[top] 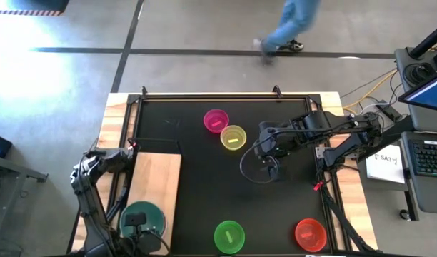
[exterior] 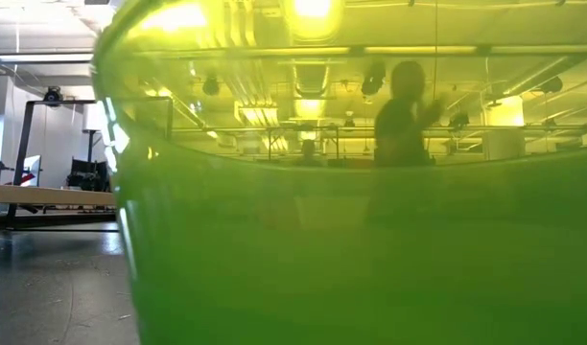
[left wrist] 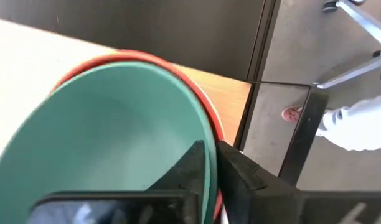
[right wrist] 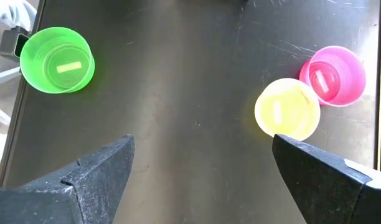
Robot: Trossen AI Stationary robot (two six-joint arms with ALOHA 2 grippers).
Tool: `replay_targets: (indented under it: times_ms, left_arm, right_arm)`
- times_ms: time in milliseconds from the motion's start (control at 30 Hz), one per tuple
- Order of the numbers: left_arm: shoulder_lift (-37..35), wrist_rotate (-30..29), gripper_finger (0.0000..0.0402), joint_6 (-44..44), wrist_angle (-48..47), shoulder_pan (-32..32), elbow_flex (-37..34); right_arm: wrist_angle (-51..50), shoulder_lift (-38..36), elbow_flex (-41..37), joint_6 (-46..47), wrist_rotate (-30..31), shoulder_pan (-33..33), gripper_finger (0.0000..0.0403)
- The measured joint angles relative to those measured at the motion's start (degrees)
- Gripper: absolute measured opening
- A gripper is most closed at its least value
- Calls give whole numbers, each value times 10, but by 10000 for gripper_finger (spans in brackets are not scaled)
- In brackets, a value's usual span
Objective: Place and stack bowls onto a shelf
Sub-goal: Stack the blue bowl on top of the orange bowl on the shelf, then put the green transparent bowl on the shelf
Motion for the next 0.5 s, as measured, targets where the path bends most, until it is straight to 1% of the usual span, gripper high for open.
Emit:
replay_targets:
  times_ms: [133,333,500]
  left_arm:
    - [1,13,63,-51,-1,-9,0]
    - [2,12,130,-68,0,-17,36]
    - [2,-1,160,-68,0,-17,64]
  right_arm:
    - [0,0,0,-1,0,0,370]
    - [0,0,0,0,0,0,370]
    - [1,0,0,0,0,0,370]
